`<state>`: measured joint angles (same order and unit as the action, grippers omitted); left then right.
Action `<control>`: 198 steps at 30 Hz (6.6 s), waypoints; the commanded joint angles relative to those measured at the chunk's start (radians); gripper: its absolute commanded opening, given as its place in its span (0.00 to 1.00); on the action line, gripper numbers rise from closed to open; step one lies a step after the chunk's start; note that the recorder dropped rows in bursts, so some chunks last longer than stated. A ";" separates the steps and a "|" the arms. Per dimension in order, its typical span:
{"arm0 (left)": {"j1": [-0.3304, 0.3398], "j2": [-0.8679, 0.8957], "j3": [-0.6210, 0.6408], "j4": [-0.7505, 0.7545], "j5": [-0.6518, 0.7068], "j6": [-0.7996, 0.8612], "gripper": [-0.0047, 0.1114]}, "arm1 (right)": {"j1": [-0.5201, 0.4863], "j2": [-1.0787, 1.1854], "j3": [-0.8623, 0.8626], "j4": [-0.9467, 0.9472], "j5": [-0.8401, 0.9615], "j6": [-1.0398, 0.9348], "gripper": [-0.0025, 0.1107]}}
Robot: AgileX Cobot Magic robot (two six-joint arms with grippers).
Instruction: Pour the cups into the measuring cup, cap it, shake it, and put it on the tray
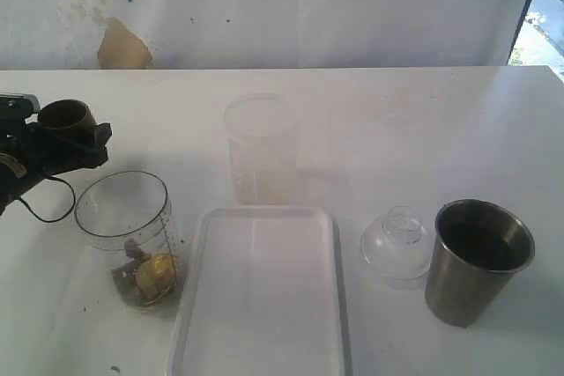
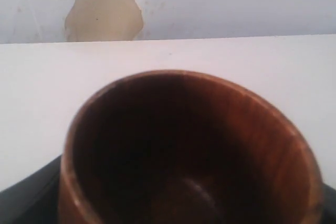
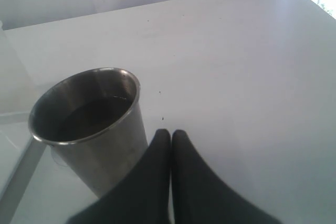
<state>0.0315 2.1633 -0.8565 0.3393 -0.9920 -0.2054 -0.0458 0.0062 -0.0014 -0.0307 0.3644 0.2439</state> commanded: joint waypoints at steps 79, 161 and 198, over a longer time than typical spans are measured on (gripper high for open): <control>0.001 -1.381 0.232 1.058 0.557 -1.133 0.04 | 0.005 -0.006 0.001 -0.007 -0.013 -0.001 0.02; 0.003 -2.163 0.857 -0.348 1.226 0.130 0.04 | 0.005 -0.006 0.001 -0.005 -0.013 -0.001 0.02; 0.003 -2.163 0.857 -0.345 1.221 0.116 0.04 | 0.005 -0.006 0.001 -0.010 -0.089 -0.005 0.02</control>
<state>0.0315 0.0049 -0.0056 -0.0130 0.2318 -0.0825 -0.0458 0.0062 -0.0014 -0.0307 0.3424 0.2439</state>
